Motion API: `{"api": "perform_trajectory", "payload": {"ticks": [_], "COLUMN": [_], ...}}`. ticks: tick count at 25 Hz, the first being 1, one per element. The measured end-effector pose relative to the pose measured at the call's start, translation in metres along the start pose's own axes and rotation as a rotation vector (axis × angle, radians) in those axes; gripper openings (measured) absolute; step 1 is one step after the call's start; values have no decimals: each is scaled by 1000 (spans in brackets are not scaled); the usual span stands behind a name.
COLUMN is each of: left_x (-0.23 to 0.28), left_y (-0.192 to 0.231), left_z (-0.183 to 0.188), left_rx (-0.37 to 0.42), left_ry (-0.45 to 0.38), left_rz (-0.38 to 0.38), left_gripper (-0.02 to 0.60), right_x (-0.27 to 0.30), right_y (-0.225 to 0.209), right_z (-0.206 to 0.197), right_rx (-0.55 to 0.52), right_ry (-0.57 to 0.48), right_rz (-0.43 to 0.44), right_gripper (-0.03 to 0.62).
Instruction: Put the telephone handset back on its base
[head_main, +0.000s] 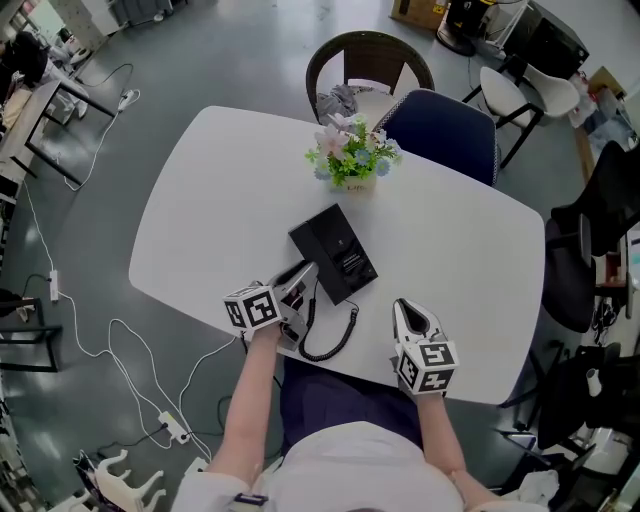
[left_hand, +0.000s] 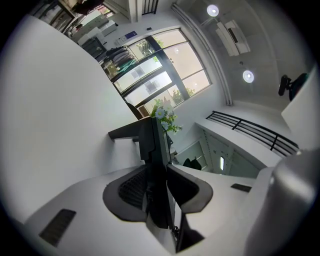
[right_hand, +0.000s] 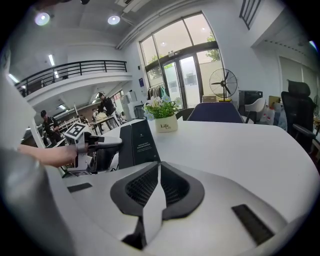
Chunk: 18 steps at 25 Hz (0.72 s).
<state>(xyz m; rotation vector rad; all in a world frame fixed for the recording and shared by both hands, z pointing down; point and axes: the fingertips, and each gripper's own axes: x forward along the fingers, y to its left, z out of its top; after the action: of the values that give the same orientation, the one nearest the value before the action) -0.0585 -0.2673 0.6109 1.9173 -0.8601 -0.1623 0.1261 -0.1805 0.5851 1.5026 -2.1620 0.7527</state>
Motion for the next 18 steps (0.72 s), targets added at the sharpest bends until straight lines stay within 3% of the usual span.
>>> {"api": "perform_trajectory", "payload": {"ticks": [3,7,12,18], "left_x": [-1,-6,-21,-42], "left_y": [3,6,-3,-22], "left_z": [1,3,7,7], "left_rx": [36,27,26,98], "left_ry": [15,-14,-67,-96], "left_rz": [61,124,159,186], "left_gripper": [135,135,135,135], "right_x": [-3,-7,-13,-19], "right_y": [2,2,6,11], "right_z": [1,6,14,25], "right_rx": [-3,-4,26,19], "right_ry": [-11,-38,-76,-119], "right_rz": [8,19,54,85], "right_gripper": [40,40,40,40]}}
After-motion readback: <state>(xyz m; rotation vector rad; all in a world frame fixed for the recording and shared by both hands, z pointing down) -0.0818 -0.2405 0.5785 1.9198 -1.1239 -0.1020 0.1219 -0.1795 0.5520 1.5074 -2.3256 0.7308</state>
